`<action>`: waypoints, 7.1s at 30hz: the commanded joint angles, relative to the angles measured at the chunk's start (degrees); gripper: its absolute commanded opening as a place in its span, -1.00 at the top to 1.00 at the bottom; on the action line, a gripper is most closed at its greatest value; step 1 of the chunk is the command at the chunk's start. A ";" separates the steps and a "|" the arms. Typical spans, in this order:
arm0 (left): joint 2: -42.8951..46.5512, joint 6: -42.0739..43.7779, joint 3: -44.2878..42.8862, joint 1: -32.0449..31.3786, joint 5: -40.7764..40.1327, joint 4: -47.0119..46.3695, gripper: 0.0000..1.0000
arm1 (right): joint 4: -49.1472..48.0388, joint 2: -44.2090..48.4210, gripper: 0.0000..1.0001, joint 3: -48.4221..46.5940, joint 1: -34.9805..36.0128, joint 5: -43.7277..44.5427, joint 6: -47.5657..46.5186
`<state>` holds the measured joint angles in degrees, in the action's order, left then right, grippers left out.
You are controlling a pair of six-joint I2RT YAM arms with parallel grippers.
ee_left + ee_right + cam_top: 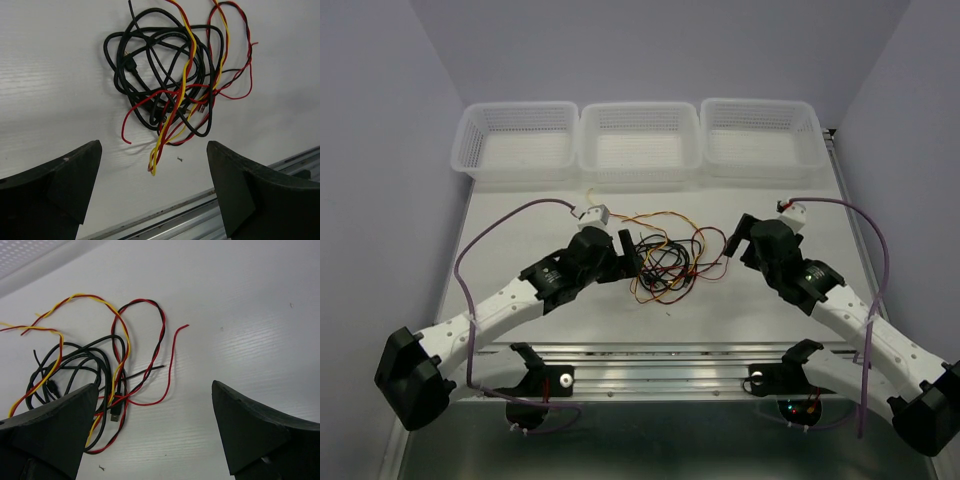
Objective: Untangle the cables
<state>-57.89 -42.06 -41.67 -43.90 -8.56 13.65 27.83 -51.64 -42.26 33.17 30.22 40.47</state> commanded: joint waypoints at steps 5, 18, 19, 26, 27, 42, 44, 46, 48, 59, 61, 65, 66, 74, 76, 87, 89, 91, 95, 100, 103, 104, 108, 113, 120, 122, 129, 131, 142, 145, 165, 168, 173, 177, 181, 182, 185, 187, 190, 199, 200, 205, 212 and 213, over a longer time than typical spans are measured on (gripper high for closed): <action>-11.97 6.20 -8.24 -3.30 -0.49 -6.79 -0.97 | -3.93 0.40 -1.00 1.21 -0.03 -2.62 -1.18; -27.98 14.90 -19.33 -3.39 4.60 -5.30 -0.97 | -4.28 0.92 -1.00 1.39 -0.03 -1.74 -1.18; -28.33 16.04 -19.15 -3.39 5.82 -5.65 -0.97 | -4.19 1.01 -1.00 1.39 -0.03 -1.83 -1.27; -35.96 16.75 -24.94 -3.39 0.92 -0.56 -0.71 | -4.19 0.75 -1.00 1.57 -0.03 -2.00 -1.53; -36.59 17.01 -25.99 -3.39 1.00 -0.12 -0.43 | -4.19 0.75 -1.00 1.57 -0.03 -1.92 -1.71; -31.68 18.50 -31.62 -3.47 2.75 3.58 1.00 | -3.66 1.54 -1.00 0.95 -0.03 -4.98 -4.60; -28.36 19.82 -33.56 -3.56 5.20 2.62 1.00 | -5.85 1.80 -1.00 0.60 -0.03 -10.95 -8.88; -25.01 20.88 -35.23 -3.74 8.10 1.82 1.00 | -9.19 3.03 -1.00 0.95 -0.03 -19.03 -11.88; -23.07 21.93 -37.15 -3.91 10.21 1.21 1.00 | -11.91 3.99 -1.00 1.83 -0.03 -24.04 -12.34; -12.87 22.99 -39.19 -5.58 22.61 -3.45 1.00 | -26.75 3.56 -1.00 4.81 -0.03 -37.76 -20.42; -13.04 22.82 -39.54 -6.11 24.63 -3.63 1.00 | -34.21 2.25 -1.00 6.13 -0.03 -40.05 -21.74; -12.95 21.77 -39.89 -7.16 26.04 -4.15 1.00 | -42.59 -2.58 -1.00 6.58 -0.03 -39.27 -25.16; -13.04 21.59 -40.15 -7.34 26.48 -4.24 1.00 | -43.38 -3.90 -1.00 6.14 -0.03 -40.14 -25.96; -11.99 19.30 -40.07 -8.83 26.84 -4.86 1.00 | -54.63 -9.10 -0.87 6.57 -0.03 -35.06 -23.42; -11.64 18.69 -39.37 -8.92 26.75 -5.12 1.00 | -56.22 -8.40 -0.39 7.37 -0.03 -33.74 -22.28; -9.79 17.19 -36.73 -8.92 23.33 -4.42 1.00 | -53.94 -4.35 0.99 6.93 -0.03 -33.47 -19.11; -9.52 16.93 -36.81 -8.92 18.86 -3.20 1.00 | -49.48 -3.82 0.99 4.57 -0.03 -34.08 -17.36; -9.61 16.84 -37.86 -8.92 13.68 0.30 0.90 | -38.72 -3.91 0.99 1.06 -0.03 -34.44 -14.47; -11.37 16.84 -38.22 -7.35 3.20 4.01 0.43 | -19.77 -3.91 0.99 -8.44 -0.03 -40.22 -8.31; -12.86 16.58 -32.71 0.62 2.66 2.00 0.42 | -3.71 -1.63 0.99 -13.98 -0.03 -44.99 -7.42; -14.88 16.58 -29.27 6.44 6.44 -1.25 0.64 | 4.56 0.13 0.99 -17.14 -0.03 -37.12 -8.74; -16.28 17.45 -28.82 8.81 7.84 -2.13 0.65 | 6.68 0.39 0.99 -17.68 -0.03 -34.46 -9.17; -20.41 20.09 -28.46 9.80 12.76 -6.69 0.20 | 8.73 0.13 0.99 -16.90 -0.03 -31.09 -7.69; -24.11 21.76 -28.73 9.71 22.00 -10.40 -0.83 | 4.77 -3.46 0.99 -18.81 -0.03 -34.88 -4.35; -17.01 18.52 -21.54 8.66 24.91 -13.21 -0.97 | 7.84 -7.68 0.99 -24.71 -0.03 -21.53 0.83; -10.86 16.14 -17.41 5.77 20.79 -13.21 -0.97 | 8.90 -9.09 0.99 -24.54 -0.03 -19.06 3.82; 3.90 11.05 -8.61 -5.57 10.06 -13.82 -0.97 | 8.29 -12.52 0.99 -24.01 -0.03 -17.56 7.69; 6.29 10.08 -7.29 -7.59 5.06 -11.46 -0.97 | 8.38 -13.14 0.99 -24.97 -0.03 -18.35 8.31; 7.00 9.72 -9.67 -13.48 0.01 -5.98 -0.97 | 8.11 -14.19 0.98 -25.85 -0.03 -19.05 8.31; 4.72 10.86 -6.58 -15.33 5.19 -15.99 -0.97 | 8.02 -14.63 0.98 -26.12 -0.03 -19.49 8.66; -21.83 18.33 -8.69 -21.49 0.21 -30.44 -0.93 | 7.94 -13.31 0.93 -27.17 -0.03 -26.88 9.28; -22.53 18.33 -9.57 -21.49 2.57 -31.49 0.65 | 8.02 -13.23 0.92 -26.73 -0.03 -25.91 9.10; -18.77 15.44 -8.35 -21.49 3.90 -29.47 1.00 | 8.11 -13.49 0.94 -26.21 -0.03 -21.53 7.96; -11.30 12.89 -5.18 -21.49 4.51 -26.76 1.00 | 8.55 -15.24 0.99 -24.81 -0.03 -15.11 5.94; -5.84 11.39 -6.22 -21.49 1.71 -19.13 1.00 | 8.55 -18.32 0.99 -23.05 -0.03 -11.59 4.27; -5.14 10.95 -6.67 -21.49 0.74 -17.36 1.00 | 8.46 -18.85 0.99 -22.61 -0.03 -10.80 4.09; -3.11 9.81 -7.72 -21.49 -2.33 -12.69 1.00 | 8.12 -19.38 0.99 -21.55 -0.03 -7.29 2.95; -3.02 9.81 -8.25 -21.40 -2.69 -11.02 1.00 | 6.45 -18.51 0.99 -20.67 -0.03 -6.58 1.81; -4.07 9.98 -9.39 -21.40 0.19 -10.05 1.00 | 5.65 -17.54 0.99 -19.79 -0.03 -1.68 -0.47; -7.06 7.52 -12.38 -21.32 4.34 -2.05 1.00 | -1.10 -14.03 0.99 -19.02 -0.03 0.03 -14.79; -6.45 7.52 -13.51 -21.32 3.99 -1.96 1.00 | -4.25 -13.15 0.99 -17.35 -0.03 -1.03 -15.67; -4.08 5.86 -16.25 -19.65 3.28 -4.24 1.00 | -7.00 -9.71 0.99 -11.36 -0.03 -4.46 -17.44; -6.71 1.81 -19.06 -13.24 6.17 -4.42 1.00 | -11.22 -9.01 0.67 -7.05 -0.03 -17.72 -17.18; -7.76 1.81 -19.15 -12.10 7.40 -4.60 1.00 | -11.57 -8.83 0.21 -7.22 -0.03 -19.82 -16.66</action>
<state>-67.31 -38.44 -56.69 -59.00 -3.20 7.05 15.99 -60.73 -50.78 36.62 8.67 28.40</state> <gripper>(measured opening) 0.069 0.148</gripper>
